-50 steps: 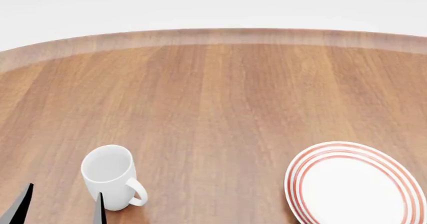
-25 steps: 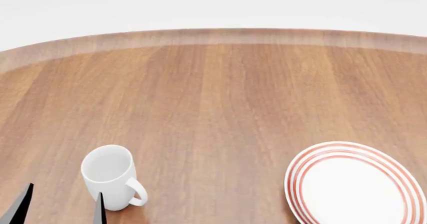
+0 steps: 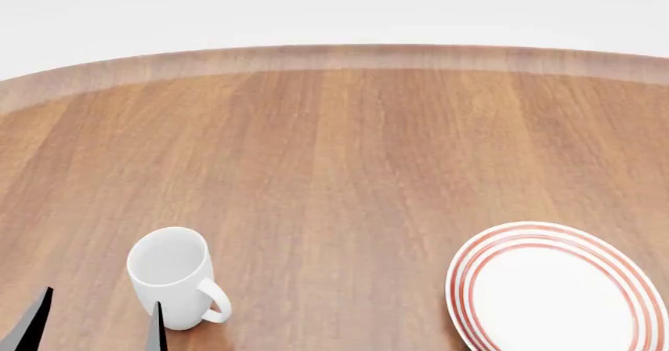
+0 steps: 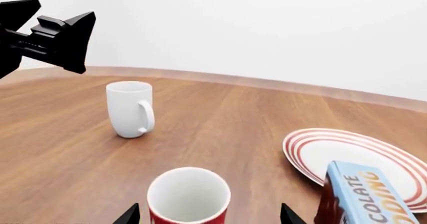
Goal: Pick up the red mug and put it on the plate
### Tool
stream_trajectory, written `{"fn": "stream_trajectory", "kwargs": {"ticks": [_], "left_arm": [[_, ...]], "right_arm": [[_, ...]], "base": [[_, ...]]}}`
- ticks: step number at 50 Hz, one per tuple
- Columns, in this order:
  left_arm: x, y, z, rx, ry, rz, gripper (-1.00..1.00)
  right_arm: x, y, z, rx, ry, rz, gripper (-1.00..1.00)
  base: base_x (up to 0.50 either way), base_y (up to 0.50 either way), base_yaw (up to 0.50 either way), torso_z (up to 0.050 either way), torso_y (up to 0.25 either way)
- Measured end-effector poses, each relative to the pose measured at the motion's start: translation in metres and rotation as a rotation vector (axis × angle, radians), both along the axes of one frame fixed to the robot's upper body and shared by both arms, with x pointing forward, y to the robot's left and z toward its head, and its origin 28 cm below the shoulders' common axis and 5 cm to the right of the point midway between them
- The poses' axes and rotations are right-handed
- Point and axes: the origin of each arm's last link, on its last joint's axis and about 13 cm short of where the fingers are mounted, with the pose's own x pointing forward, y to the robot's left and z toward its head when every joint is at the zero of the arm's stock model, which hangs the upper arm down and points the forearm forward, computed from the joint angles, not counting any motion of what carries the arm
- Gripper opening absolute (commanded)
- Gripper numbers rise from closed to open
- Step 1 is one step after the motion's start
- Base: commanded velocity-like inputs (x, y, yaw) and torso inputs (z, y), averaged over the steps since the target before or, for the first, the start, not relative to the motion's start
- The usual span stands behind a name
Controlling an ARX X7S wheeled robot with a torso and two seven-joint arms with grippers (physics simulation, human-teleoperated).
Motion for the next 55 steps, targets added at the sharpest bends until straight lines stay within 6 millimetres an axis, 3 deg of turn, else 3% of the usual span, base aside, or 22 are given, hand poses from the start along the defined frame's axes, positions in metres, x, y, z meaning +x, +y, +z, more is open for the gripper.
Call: {"fn": "stream_trajectory", "kwargs": {"ticks": [55], "left_arm": [[0.000,0.000,0.000,0.007,-0.006,0.003,1.00]], "right_arm": [[-0.014,-0.001,-0.030,0.041,0.069,-0.010,1.00]], "base": [[0.00,0.00,0.00,0.000,0.000]]}}
